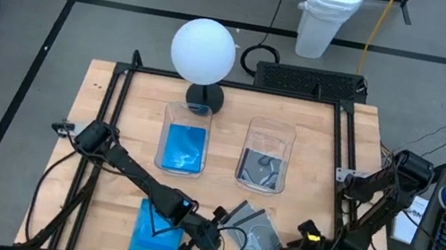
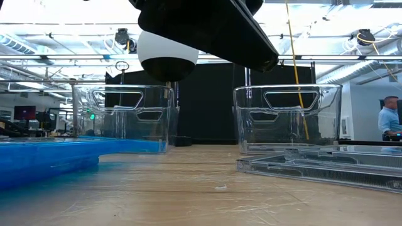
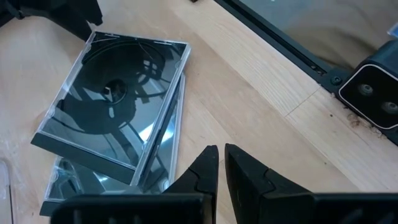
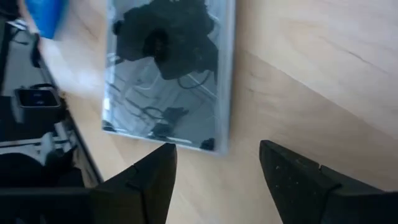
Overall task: Pick & place jewel cases by type
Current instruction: Put the black CD case into the right transparent bin
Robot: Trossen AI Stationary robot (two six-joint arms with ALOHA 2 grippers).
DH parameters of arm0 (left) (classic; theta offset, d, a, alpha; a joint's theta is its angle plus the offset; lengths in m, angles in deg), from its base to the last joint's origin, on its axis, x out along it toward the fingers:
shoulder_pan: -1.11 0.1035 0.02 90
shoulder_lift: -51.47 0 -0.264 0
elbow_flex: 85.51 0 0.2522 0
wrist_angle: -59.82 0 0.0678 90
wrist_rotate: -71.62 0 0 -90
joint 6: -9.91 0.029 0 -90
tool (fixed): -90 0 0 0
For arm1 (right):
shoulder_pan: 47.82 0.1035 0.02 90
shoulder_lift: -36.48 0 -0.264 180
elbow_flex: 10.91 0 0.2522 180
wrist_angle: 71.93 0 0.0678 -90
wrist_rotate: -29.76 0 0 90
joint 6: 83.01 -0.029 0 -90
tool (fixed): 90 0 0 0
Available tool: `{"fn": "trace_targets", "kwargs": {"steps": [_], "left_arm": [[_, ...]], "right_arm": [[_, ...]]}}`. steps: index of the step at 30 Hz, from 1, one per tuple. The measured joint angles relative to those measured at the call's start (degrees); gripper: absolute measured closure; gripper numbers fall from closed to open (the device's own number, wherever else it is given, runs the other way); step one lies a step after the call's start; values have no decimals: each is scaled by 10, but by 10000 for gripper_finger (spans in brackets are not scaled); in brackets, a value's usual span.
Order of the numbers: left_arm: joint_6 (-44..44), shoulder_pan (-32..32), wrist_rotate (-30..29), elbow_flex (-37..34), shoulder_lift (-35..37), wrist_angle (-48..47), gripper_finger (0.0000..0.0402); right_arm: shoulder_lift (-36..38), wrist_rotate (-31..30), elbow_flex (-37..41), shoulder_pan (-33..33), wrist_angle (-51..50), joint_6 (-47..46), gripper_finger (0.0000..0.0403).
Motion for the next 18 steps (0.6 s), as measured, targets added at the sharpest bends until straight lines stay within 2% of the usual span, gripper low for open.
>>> {"fn": "trace_targets", "kwargs": {"steps": [18], "left_arm": [[-2, -1, 0, 0, -1, 0, 364]], "right_arm": [[-2, 3, 3, -22, 6, 26, 181]]}}
